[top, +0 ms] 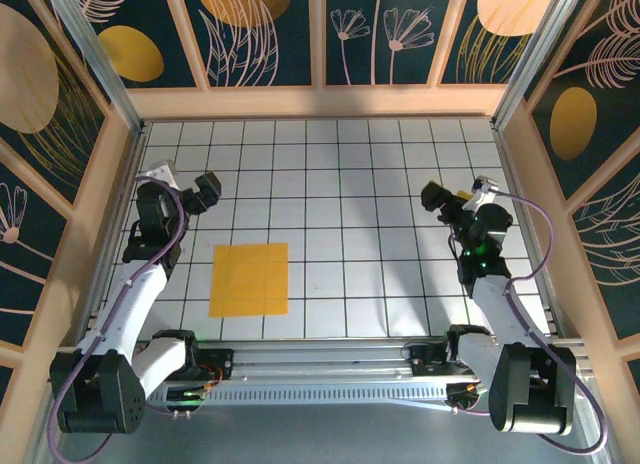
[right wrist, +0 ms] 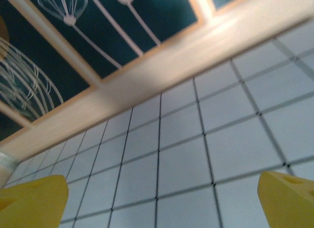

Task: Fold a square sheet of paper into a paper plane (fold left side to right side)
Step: Move the square sheet of paper to the center of the table.

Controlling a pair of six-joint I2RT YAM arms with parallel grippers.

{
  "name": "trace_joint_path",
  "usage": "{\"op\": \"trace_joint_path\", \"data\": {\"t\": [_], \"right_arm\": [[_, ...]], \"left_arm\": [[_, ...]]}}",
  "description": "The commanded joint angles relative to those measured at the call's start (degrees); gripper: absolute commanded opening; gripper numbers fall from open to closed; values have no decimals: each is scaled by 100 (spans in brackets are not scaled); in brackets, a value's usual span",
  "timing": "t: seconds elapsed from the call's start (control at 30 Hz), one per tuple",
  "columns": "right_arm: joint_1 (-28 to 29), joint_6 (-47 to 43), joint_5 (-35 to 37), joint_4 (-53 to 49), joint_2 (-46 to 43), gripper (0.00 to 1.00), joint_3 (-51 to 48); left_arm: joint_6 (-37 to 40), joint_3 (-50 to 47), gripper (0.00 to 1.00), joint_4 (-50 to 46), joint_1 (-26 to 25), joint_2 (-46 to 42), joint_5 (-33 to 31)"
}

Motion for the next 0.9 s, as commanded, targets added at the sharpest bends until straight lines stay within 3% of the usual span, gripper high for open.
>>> {"op": "trace_joint_path", "data": {"t": [0.0, 0.17, 0.47, 0.87], "right_arm": [[-6, 950, -947, -777, -39, 99, 211], [165, 1532, -1629, -774, 94, 99, 219], [937, 1277, -1195, -1286, 545, 99, 558], [1321, 1058, -782, -1580, 879, 99, 986]], "left_arm": [[-506, 39, 98, -1417, 15, -54, 1305], [-818, -364, 94, -1648, -231, -41, 2376], [-1465, -986, 90, -1081, -1492, 627, 2497], [-1753, -1046, 89, -368, -2134, 2001, 2263]]}}
